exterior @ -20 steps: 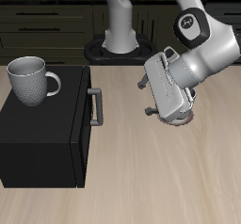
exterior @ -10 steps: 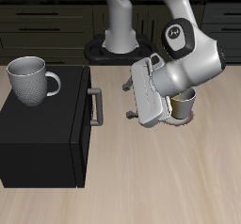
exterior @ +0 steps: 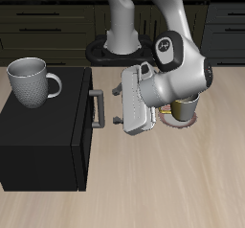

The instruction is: Open the microwave

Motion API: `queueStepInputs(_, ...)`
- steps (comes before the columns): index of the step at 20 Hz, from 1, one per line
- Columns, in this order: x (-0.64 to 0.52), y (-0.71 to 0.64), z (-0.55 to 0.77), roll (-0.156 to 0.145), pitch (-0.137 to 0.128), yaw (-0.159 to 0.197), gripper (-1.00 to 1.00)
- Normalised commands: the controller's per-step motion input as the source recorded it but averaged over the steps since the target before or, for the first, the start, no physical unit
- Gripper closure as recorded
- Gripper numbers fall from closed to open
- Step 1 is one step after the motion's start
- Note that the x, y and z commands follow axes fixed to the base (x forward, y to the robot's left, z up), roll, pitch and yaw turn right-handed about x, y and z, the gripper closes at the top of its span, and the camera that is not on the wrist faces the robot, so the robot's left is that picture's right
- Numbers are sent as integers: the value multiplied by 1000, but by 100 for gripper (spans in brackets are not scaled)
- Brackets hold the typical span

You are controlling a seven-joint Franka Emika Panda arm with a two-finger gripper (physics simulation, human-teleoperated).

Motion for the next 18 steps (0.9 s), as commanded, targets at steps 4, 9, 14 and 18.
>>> queueStepInputs(4, -192, -446, -292, -45, 92, -79, -100)
queueStepInputs(9, -341, -583, -178, -60, 58, -86, -100)
queueStepInputs(14, -202, -368, -10, -51, 8, -30, -100)
queueStepInputs(18, -131, -223, 6, -2, 44, -20, 100)
